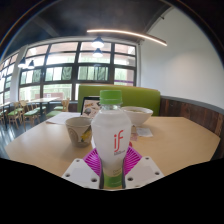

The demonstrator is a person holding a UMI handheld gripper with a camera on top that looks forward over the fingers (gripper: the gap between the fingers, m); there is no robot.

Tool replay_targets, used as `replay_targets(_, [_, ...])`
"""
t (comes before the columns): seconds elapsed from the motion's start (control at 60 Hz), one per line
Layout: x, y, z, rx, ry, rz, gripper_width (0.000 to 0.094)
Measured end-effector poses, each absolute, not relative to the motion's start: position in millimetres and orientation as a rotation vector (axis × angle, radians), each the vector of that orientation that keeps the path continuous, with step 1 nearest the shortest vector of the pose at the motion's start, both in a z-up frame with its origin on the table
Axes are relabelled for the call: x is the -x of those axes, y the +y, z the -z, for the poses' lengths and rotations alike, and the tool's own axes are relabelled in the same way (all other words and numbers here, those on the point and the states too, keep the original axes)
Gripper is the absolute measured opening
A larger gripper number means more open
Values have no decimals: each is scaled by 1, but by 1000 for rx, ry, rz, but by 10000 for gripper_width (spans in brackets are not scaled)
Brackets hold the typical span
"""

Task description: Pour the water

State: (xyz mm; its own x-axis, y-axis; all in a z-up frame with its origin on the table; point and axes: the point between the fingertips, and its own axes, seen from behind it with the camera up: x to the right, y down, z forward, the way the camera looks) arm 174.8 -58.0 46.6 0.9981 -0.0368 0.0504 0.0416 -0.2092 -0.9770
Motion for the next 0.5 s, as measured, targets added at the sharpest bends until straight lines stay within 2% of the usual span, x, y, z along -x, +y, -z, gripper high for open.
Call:
replay_targets(0.133, [-182,-53,-55,1792,-78,156,234])
replay_targets(0.317, [-222,-19,-117,1729,-358,582,236])
replay_targets(0.417, [-241,15,-151,1612,-658,1018,235])
replay_targets(0.5, [-239,39,-183,1412,-917,1372,235])
